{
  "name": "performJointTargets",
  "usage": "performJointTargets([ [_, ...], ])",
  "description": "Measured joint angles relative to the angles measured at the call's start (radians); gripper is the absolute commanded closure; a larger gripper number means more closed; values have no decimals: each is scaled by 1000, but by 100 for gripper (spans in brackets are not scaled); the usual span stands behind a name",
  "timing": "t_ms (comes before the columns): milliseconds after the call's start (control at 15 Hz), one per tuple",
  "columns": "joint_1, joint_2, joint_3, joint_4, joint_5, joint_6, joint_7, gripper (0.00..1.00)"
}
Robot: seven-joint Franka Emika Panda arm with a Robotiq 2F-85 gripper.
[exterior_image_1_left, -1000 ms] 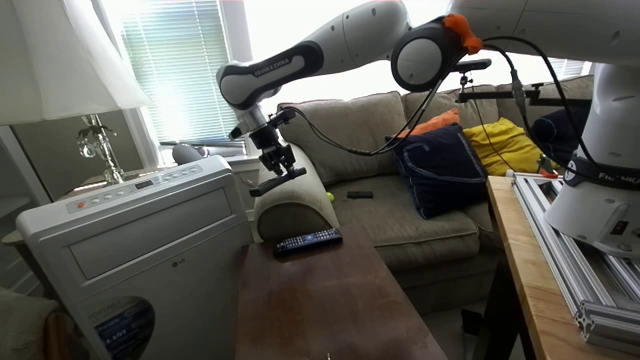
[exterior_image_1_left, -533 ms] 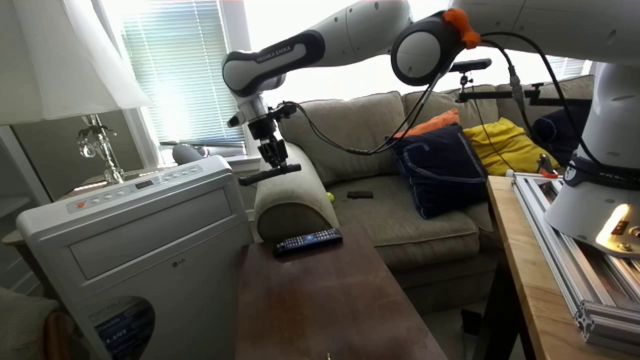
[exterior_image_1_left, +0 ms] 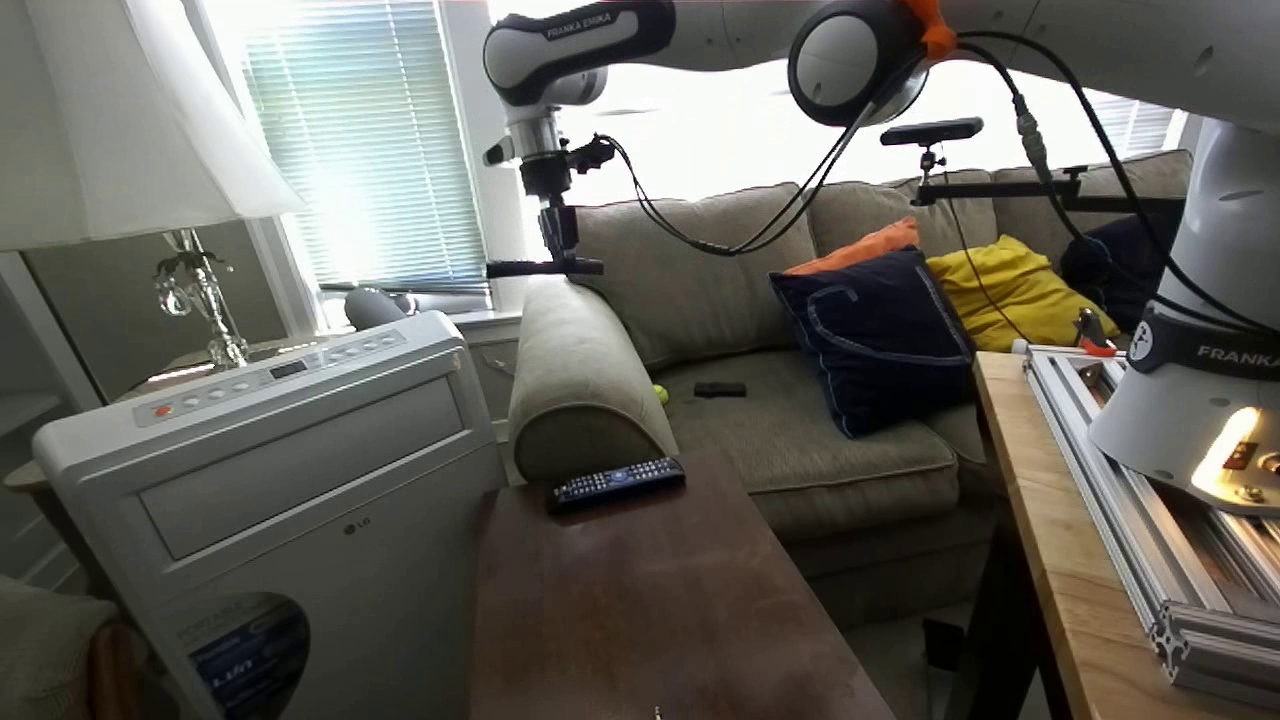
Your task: Move the remote on the sofa to the table
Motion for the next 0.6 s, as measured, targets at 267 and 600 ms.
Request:
performJointTargets([
  [267, -22, -3, 1, -2, 0, 7, -7, 72],
  [600, -24, -3, 1, -14, 0, -4, -29, 47],
])
